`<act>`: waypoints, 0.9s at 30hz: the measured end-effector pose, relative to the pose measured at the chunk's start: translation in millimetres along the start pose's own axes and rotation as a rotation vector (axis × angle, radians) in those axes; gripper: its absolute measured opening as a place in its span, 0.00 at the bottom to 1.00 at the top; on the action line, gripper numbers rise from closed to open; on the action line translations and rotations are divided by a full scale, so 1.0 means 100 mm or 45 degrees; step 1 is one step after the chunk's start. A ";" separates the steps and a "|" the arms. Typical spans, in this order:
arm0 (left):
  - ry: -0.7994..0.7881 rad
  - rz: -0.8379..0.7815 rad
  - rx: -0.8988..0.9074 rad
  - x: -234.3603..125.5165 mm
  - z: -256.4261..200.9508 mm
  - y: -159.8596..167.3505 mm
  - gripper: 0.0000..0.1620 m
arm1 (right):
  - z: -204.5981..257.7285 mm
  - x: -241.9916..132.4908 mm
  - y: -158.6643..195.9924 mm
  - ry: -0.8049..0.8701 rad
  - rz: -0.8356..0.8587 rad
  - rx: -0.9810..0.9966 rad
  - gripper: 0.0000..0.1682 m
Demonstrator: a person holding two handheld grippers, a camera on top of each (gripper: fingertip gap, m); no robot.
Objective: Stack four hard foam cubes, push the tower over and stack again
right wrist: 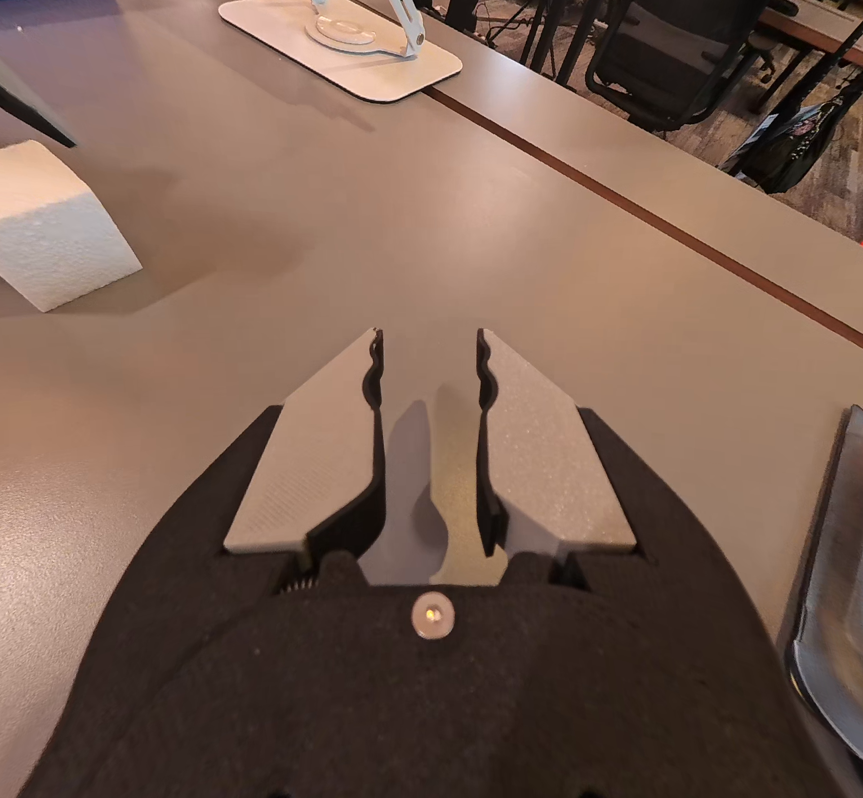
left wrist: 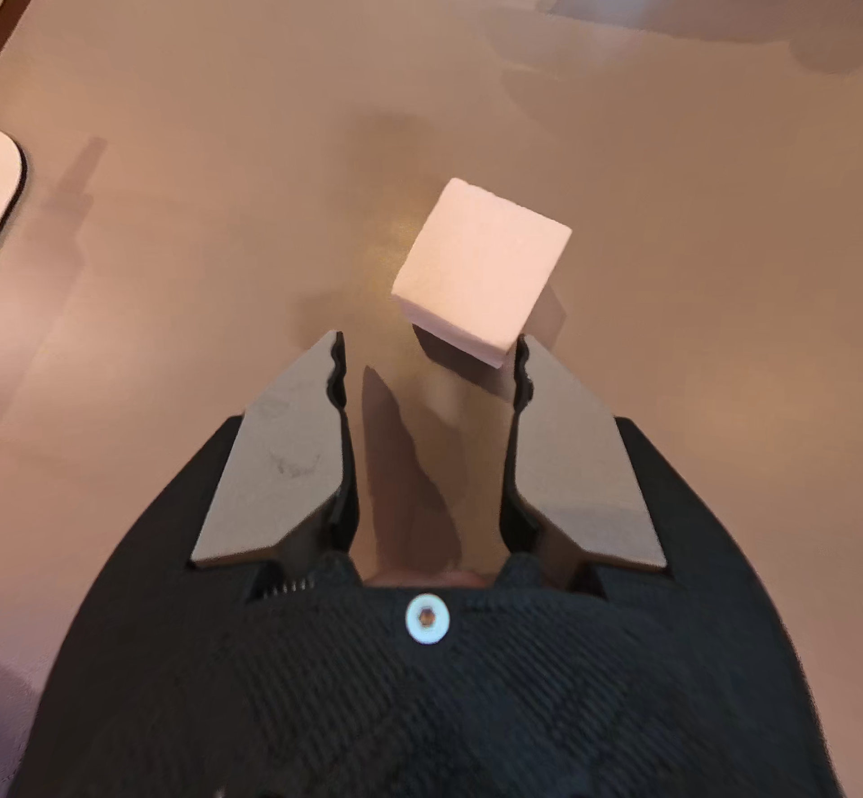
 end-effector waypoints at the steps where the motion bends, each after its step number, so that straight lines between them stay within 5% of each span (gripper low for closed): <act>1: 0.015 -0.010 -0.039 -0.02 0.02 0.01 0.44 | 0.00 0.00 0.00 0.001 0.000 0.002 0.22; 11: 0.174 -0.210 -0.259 -0.62 -0.19 0.41 0.50 | -0.03 0.01 0.03 -0.006 0.006 0.028 0.22; 20: -0.251 -0.256 -0.501 -1.85 0.43 1.11 0.49 | 0.02 0.02 0.02 -0.006 0.009 -0.007 0.22; 27: -0.611 -0.198 -0.943 -2.13 1.30 1.86 0.48 | 0.02 0.02 0.04 -0.003 0.011 -0.004 0.22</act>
Point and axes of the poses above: each gripper's, where its closed fingertips meet, x out along the fingers, y out of its underside, z = x × y across the jaws, the point moved 4 cm from there along -x, back along the fingers, and after that the axes turned 7 degrees about z, right-handed, at the moved point
